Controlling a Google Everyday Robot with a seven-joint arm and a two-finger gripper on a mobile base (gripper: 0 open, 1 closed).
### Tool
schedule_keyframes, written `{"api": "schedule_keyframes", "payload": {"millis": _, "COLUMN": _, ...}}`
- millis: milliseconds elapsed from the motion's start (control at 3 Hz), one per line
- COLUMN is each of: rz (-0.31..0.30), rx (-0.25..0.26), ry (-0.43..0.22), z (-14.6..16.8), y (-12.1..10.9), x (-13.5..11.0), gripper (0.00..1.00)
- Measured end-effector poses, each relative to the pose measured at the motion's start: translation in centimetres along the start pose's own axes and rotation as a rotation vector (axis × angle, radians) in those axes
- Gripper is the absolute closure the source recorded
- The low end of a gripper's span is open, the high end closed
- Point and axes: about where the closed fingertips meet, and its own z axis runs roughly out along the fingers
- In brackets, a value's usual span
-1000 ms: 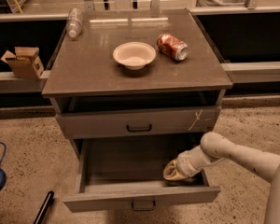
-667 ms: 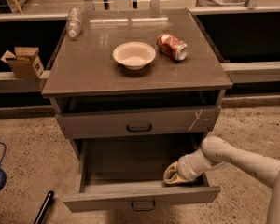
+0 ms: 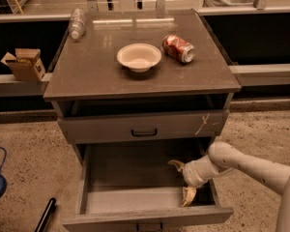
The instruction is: Open middle drawer
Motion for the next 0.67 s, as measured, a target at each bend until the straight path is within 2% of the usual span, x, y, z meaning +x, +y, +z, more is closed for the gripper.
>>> {"api": "schedule_keyframes", "payload": {"millis": 333, "rz": 0.0, "rx": 0.0, "ry": 0.0, "z": 0.0, "y": 0.01, "x": -0.01, "gripper": 0.0}}
{"api": "schedule_keyframes", "payload": {"millis": 667, "rz": -0.012, "rx": 0.024, "ry": -0.01, "z": -0.16, "y": 0.33, "x": -0.54, "gripper": 0.03}}
